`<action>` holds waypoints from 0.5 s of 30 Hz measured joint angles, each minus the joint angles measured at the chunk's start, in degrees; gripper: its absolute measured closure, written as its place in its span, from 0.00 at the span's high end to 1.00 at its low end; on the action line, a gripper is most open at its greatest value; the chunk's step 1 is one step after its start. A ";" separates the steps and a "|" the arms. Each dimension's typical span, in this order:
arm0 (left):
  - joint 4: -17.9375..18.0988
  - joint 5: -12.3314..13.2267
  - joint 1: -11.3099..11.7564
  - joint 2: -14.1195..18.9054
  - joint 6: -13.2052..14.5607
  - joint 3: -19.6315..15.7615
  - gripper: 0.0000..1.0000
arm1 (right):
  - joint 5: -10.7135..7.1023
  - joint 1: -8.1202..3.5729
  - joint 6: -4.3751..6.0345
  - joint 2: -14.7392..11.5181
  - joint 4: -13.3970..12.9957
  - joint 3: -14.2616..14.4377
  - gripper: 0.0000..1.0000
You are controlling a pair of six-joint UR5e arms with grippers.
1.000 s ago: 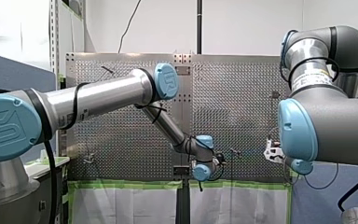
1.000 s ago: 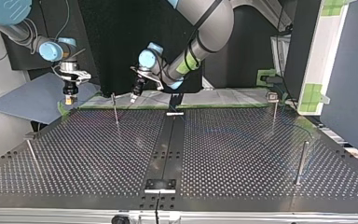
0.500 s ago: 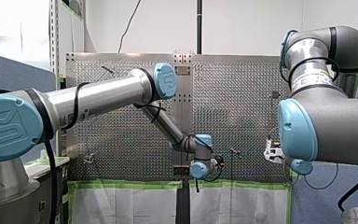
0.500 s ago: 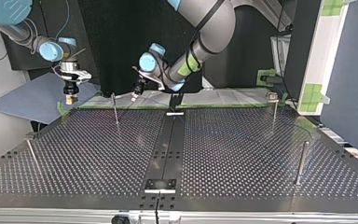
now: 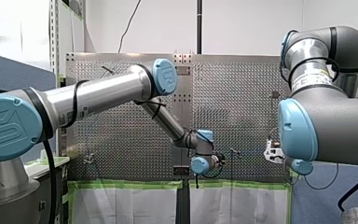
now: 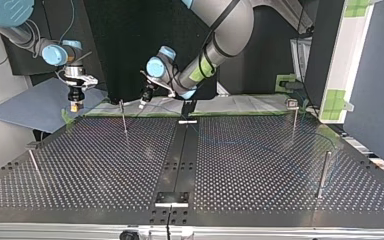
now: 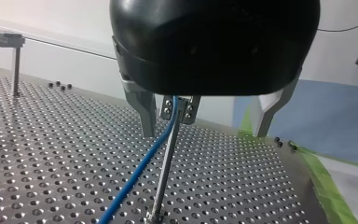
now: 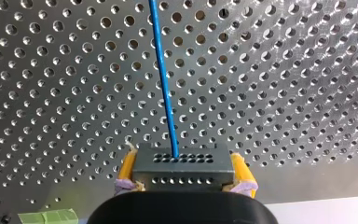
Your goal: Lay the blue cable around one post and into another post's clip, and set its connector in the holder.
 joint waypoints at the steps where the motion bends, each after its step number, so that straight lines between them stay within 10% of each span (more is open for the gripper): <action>1: -0.33 -0.26 -0.07 0.10 0.33 -0.03 1.00 | 0.00 -0.03 0.00 0.00 0.01 0.00 0.21; 15: -2.89 -1.29 -0.53 3.56 4.41 -5.55 1.00 | 0.02 -0.14 0.00 0.00 0.02 0.00 0.21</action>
